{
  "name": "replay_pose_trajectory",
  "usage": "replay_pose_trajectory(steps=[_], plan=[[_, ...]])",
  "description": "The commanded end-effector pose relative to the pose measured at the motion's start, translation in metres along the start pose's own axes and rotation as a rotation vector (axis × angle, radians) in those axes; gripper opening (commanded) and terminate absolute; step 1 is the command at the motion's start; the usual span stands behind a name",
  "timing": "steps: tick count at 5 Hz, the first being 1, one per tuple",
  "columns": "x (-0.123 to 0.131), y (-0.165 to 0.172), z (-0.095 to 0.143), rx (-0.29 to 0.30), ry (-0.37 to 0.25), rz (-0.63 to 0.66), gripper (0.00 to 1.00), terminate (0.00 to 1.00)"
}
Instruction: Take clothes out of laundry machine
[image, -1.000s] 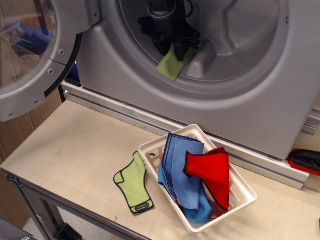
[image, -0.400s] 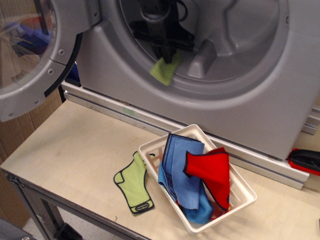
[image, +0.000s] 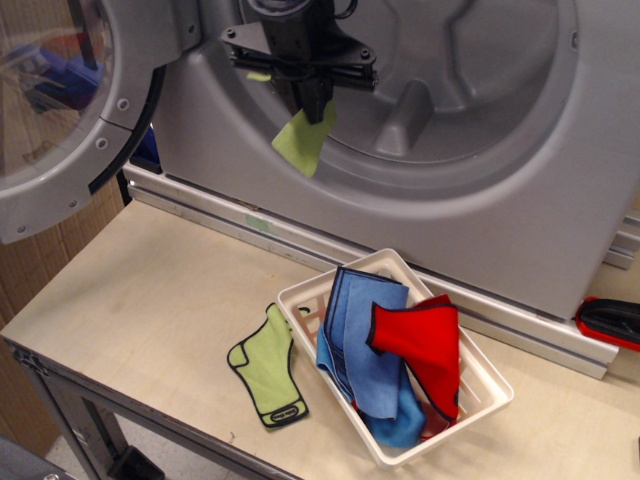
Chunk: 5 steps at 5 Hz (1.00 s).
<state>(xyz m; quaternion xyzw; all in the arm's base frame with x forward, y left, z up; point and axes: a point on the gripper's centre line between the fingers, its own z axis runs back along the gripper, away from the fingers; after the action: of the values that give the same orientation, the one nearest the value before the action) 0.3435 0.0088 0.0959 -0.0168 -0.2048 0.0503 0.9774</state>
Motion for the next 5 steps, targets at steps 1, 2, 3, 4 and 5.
replay_pose_trajectory(steps=[1, 2, 3, 4, 5], plan=[[-0.05, -0.035, -0.006, -0.047, 0.114, -0.119, 0.0, 0.0], [-0.073, -0.061, -0.016, -0.07, 0.177, -0.203, 0.0, 0.0], [-0.083, -0.077, -0.023, -0.097, 0.226, -0.235, 0.0, 0.0], [-0.095, -0.069, -0.039, -0.138, 0.302, -0.205, 0.0, 0.0], [-0.111, -0.051, -0.045, -0.108, 0.372, -0.15, 0.0, 0.0]])
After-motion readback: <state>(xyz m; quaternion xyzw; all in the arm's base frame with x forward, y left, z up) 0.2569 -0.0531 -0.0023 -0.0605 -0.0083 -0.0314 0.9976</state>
